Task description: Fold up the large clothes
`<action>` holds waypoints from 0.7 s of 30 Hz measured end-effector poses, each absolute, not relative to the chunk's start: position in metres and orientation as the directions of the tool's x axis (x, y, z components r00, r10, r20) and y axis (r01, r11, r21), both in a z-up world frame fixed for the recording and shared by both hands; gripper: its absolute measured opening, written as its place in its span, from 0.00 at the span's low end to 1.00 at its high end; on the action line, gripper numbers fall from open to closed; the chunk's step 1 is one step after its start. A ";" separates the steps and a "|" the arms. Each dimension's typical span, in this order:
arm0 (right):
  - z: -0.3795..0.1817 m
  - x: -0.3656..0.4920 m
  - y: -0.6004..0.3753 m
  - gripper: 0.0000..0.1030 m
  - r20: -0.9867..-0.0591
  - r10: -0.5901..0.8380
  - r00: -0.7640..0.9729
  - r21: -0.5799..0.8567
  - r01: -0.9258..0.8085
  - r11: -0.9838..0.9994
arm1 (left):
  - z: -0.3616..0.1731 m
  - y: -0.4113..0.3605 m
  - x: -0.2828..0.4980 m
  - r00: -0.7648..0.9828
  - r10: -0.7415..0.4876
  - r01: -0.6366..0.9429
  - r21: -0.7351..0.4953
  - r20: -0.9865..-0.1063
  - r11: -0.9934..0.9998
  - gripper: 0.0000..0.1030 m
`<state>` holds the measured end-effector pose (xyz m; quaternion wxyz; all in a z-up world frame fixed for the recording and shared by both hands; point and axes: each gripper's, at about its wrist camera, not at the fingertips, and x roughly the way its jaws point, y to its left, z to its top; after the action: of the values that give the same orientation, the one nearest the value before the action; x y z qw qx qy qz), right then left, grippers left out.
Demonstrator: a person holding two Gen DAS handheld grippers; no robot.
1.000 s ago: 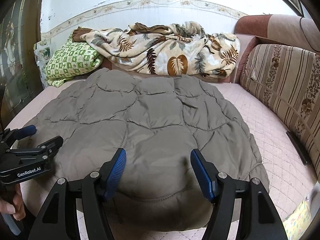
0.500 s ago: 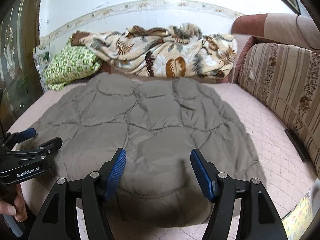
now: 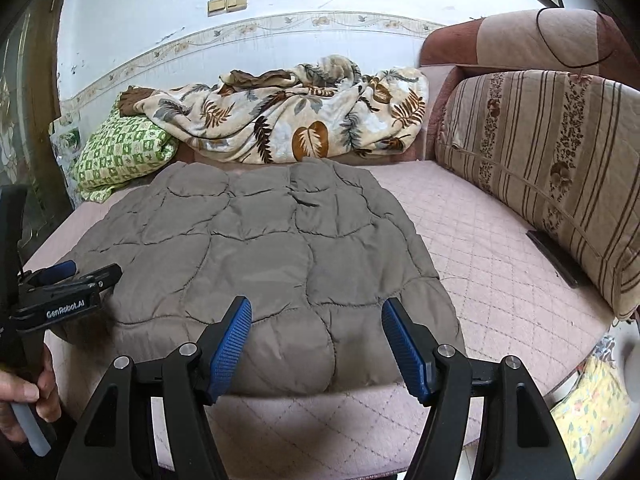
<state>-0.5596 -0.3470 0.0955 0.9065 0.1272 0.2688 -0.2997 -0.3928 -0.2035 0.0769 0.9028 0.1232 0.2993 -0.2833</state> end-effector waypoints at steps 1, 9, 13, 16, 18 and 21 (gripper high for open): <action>0.096 -0.559 -0.346 0.70 -0.562 -0.474 0.678 0.071 0.610 0.789 | 0.078 -0.202 -0.395 0.662 -0.440 0.587 0.054 -0.607 0.808 0.89; 0.102 -0.547 -0.333 0.73 -0.538 -0.436 0.721 0.089 0.563 0.821 | 0.083 -0.181 -0.406 0.695 -0.422 0.560 0.070 -0.582 0.825 0.89; 0.100 -0.535 -0.328 0.73 -0.549 -0.405 0.731 0.099 0.537 0.838 | 0.083 -0.172 -0.406 0.702 -0.402 0.536 0.065 -0.588 0.841 0.89; 0.099 -0.529 -0.325 0.73 -0.554 -0.391 0.735 0.101 0.526 0.844 | 0.085 -0.169 -0.407 0.708 -0.394 0.525 0.064 -0.587 0.849 0.89; 0.098 -0.526 -0.324 0.73 -0.558 -0.384 0.736 0.104 0.521 0.847 | 0.086 -0.167 -0.406 0.705 -0.395 0.523 0.055 -0.589 0.851 0.89; 0.098 -0.526 -0.323 0.73 -0.555 -0.393 0.733 0.088 0.522 0.848 | 0.086 -0.165 -0.405 0.700 -0.392 0.516 0.043 -0.597 0.856 0.89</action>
<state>-0.5257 -0.3226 0.0979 0.9230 0.1196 0.2688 -0.2479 -0.4046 -0.1653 0.0861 0.9160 0.1039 0.2979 -0.2479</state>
